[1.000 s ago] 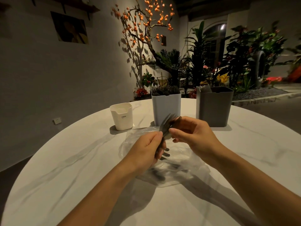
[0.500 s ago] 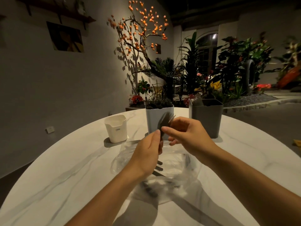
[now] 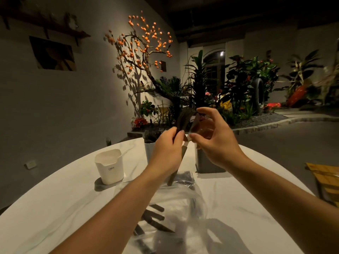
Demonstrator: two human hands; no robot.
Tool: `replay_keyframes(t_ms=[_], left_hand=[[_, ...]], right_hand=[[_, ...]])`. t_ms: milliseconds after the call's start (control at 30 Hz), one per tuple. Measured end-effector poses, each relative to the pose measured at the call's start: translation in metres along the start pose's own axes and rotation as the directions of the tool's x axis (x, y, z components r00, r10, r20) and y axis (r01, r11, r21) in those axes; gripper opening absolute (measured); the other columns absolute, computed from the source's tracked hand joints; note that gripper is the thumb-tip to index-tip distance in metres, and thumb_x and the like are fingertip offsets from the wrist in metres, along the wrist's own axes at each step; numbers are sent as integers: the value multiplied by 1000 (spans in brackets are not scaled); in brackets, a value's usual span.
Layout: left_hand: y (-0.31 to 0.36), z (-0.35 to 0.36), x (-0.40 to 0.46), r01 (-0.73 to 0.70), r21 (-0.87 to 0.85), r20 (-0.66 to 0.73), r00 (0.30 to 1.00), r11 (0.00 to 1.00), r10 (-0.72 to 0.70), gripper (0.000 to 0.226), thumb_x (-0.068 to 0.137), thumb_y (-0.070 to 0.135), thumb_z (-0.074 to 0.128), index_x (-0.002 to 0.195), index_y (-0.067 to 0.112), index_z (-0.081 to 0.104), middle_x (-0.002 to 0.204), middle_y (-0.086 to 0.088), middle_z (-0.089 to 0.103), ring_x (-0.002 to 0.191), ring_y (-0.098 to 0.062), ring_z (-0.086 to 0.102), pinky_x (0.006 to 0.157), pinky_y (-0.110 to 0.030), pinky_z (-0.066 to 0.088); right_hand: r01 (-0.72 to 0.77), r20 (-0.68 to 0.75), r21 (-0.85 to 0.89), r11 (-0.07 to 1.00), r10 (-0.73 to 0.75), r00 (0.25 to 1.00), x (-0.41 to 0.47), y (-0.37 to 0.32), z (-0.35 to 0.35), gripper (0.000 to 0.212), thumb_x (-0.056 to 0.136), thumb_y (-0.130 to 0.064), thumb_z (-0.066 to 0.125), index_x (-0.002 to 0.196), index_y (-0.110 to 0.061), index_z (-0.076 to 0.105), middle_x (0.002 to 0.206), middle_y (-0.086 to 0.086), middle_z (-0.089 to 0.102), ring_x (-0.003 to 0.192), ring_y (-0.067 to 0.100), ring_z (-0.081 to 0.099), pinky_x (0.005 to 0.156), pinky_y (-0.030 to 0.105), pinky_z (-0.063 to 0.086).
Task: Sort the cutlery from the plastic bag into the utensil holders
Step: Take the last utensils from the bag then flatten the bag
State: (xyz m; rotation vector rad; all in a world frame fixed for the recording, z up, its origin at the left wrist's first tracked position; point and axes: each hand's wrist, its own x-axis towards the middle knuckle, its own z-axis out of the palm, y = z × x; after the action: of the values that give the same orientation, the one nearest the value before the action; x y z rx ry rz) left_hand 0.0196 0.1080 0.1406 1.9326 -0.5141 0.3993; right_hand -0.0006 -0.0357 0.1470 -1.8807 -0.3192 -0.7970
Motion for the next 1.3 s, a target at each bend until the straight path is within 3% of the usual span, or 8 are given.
replay_keyframes(t_ms=[233,367,500,767,967,1033,1133,1300], left_hand=[[24,23,57,-45,-129,152,986,991,64,26,108,30,40,100,20,64,88,-3,71,79,-16,69,77,-36,60],[32,38,85,21,-269,189,981,963,32,30,109,25,37,102,13,64,88,-4,73,89,-22,73,82,-35,60],[28,49,110,87,-364,223,975,927,-4,33,109,21,36,112,2,62,89,-10,73,87,-22,72,80,-34,60],[-2,71,134,218,-372,274,954,902,-118,28,108,21,40,107,11,66,95,-10,75,87,-23,74,85,-38,61],[-22,78,137,200,-314,157,975,928,-157,25,109,19,36,102,11,59,70,-1,51,56,-10,46,54,-25,39],[-22,75,131,222,-324,200,966,920,-162,25,109,22,35,98,12,55,62,2,44,49,-9,37,47,-22,31],[-25,68,123,205,-273,232,962,940,-142,36,109,33,33,86,14,53,55,8,41,45,-6,35,44,-20,29],[-25,44,115,175,-275,238,965,946,-109,44,108,40,35,76,14,50,50,9,40,42,-8,31,44,-22,25]], right_hand=[[147,-119,-222,964,-176,977,46,4,-40,62,88,-7,72,139,-30,44,99,-9,65,81,7,70,70,25,62],[294,-56,-409,864,-346,937,68,10,-54,72,84,-2,74,144,-25,42,95,-13,58,79,8,67,68,26,61],[355,-22,-505,787,-423,906,90,22,-59,59,90,-4,69,142,-19,46,100,-1,64,79,16,68,69,38,61],[272,22,-588,762,-321,947,110,68,-51,62,84,-11,76,138,-23,48,101,0,67,85,19,67,72,41,60],[143,125,-670,729,-79,989,107,105,-38,32,88,-4,68,116,-20,69,109,1,66,96,20,64,82,42,59],[69,113,-635,769,4,994,106,104,-33,25,98,-14,58,120,-18,68,116,2,64,104,19,61,90,39,55],[-33,35,-321,946,47,998,112,85,-27,33,104,-27,49,135,-17,55,124,2,63,111,15,60,97,36,52],[61,38,-188,980,-55,998,117,59,-5,29,95,-13,64,124,-20,60,106,-4,68,99,8,65,86,27,58]])
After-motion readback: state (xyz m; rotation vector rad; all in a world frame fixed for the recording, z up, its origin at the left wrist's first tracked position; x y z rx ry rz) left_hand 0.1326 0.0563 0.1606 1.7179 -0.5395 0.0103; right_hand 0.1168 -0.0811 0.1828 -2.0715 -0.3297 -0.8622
